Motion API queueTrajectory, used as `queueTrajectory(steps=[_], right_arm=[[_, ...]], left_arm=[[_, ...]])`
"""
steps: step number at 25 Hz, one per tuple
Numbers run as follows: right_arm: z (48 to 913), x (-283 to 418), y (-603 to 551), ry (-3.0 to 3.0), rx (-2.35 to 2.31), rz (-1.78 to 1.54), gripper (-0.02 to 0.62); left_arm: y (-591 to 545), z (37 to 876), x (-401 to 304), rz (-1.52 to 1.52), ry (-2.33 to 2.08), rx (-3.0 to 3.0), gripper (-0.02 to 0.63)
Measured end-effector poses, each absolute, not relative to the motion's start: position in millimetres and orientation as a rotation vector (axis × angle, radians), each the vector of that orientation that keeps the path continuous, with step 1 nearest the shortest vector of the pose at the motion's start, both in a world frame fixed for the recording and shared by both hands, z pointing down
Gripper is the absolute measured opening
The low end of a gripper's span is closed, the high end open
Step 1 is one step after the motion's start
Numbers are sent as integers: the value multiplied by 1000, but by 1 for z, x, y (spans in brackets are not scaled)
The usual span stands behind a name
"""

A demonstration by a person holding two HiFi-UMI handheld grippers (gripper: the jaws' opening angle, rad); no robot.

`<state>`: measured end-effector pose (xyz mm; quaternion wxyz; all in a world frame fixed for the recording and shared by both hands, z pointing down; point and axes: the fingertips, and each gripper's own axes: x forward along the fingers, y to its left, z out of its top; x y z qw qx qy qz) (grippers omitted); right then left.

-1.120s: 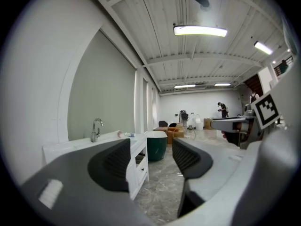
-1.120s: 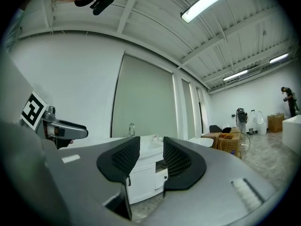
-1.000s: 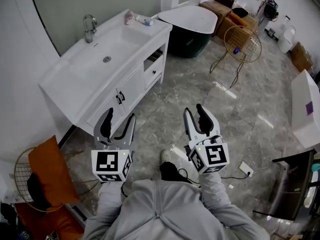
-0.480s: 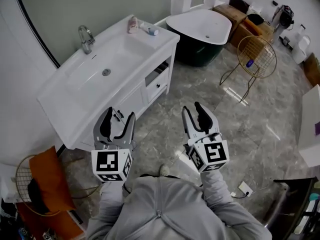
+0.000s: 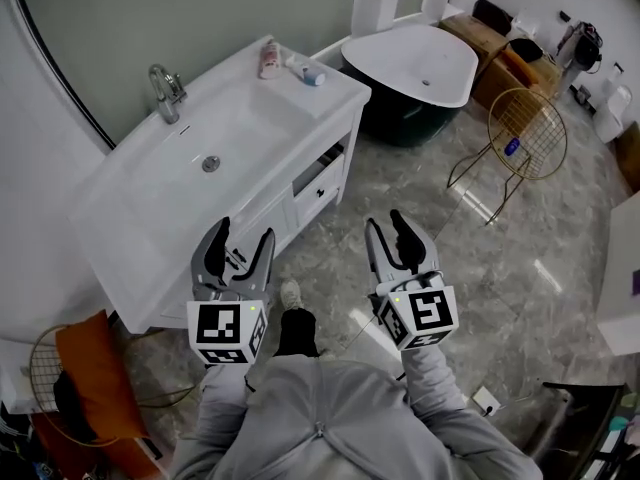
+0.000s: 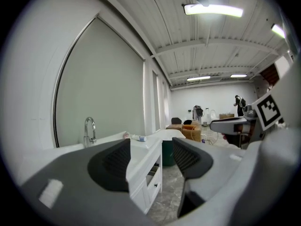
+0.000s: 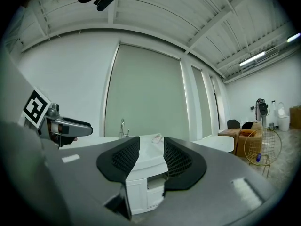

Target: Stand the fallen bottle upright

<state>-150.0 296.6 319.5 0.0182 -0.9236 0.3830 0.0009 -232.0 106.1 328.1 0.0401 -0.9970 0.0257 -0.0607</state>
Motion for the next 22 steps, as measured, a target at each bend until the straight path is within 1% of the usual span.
queueTrajectory(steps=[14,22], right_arm=[[312,39,176,1150,-2910,-8,141],[315,105,115,1165,-2920,-61,141]], left_arm=[[-12,322,-31,-165,-11,-3060,301],[-68,327,44,-197,-32,-3086,301]])
